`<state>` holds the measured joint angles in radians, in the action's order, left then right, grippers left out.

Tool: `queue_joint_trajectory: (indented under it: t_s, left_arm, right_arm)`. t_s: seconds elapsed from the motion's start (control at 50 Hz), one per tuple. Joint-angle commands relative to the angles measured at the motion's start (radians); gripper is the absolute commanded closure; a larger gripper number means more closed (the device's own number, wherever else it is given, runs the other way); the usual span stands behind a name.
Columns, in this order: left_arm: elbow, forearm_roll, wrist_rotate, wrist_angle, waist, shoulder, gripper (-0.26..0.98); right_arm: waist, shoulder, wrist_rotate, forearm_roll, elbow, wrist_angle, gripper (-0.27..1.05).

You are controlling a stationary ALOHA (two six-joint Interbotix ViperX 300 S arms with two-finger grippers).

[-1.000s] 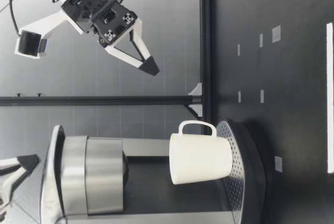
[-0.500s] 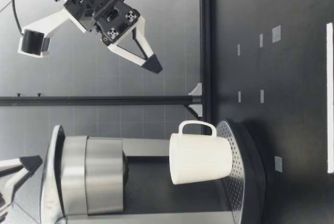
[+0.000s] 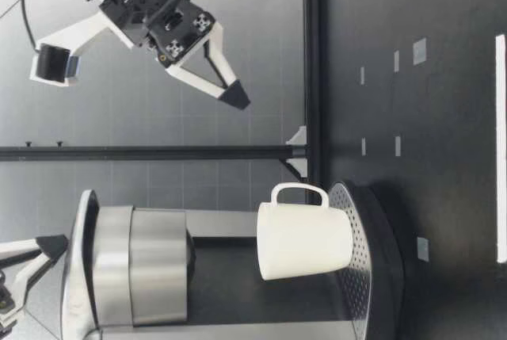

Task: Place the coffee capsule inside the capsule container, then place the cup onto the center of the cup tray.

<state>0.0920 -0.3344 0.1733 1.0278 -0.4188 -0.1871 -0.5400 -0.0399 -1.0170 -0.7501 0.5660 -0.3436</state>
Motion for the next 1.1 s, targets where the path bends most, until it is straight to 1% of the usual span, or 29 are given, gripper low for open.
queue_joint_trajectory:
  t_s: [0.0, 0.16, 0.24, 0.34, 0.42, 0.44, 0.58, 0.72, 0.8, 0.96, 1.06, 1.08]
  left_arm:
    - [0.005, 0.005, 0.002, 0.02, -0.005, 0.021, 0.66]
    - [-0.038, 0.005, -0.008, -0.008, -0.003, -0.006, 0.66]
    - [-0.043, 0.005, -0.014, -0.049, -0.002, -0.028, 0.66]
    - [-0.026, 0.006, -0.023, -0.117, 0.02, -0.064, 0.66]
    - [0.0, 0.008, -0.023, -0.187, 0.057, -0.097, 0.66]
    - [0.011, 0.008, -0.023, -0.216, 0.074, -0.109, 0.66]
    - [0.086, 0.009, -0.012, -0.353, 0.15, -0.167, 0.66]
    - [0.186, 0.017, -0.005, -0.488, 0.21, -0.227, 0.66]
    - [0.25, 0.026, 0.014, -0.586, 0.224, -0.264, 0.65]
    - [0.367, 0.028, 0.057, -0.741, 0.224, -0.319, 0.66]
    - [0.436, 0.026, 0.058, -0.834, 0.232, -0.35, 0.66]
    - [0.459, 0.028, 0.058, -0.867, 0.236, -0.359, 0.66]
  right_arm:
    - [-0.005, -0.034, 0.0, -0.005, -0.011, 0.006, 0.47]
    - [-0.005, -0.038, 0.002, -0.005, -0.011, 0.012, 0.47]
    - [-0.005, -0.046, 0.002, -0.005, -0.011, 0.014, 0.47]
    - [0.006, -0.064, 0.002, -0.006, -0.008, 0.014, 0.47]
    - [0.02, -0.084, 0.002, -0.009, 0.002, 0.021, 0.47]
    - [0.025, -0.091, 0.003, -0.011, 0.003, 0.028, 0.47]
    - [0.058, -0.147, 0.006, -0.046, 0.034, 0.084, 0.47]
    - [0.117, -0.216, 0.006, -0.095, 0.075, 0.144, 0.47]
    - [0.155, -0.256, 0.012, -0.121, 0.098, 0.181, 0.47]
    - [0.232, -0.328, 0.011, -0.186, 0.149, 0.256, 0.47]
    - [0.275, -0.36, 0.011, -0.21, 0.17, 0.287, 0.47]
    - [0.282, -0.365, 0.012, -0.215, 0.173, 0.293, 0.47]
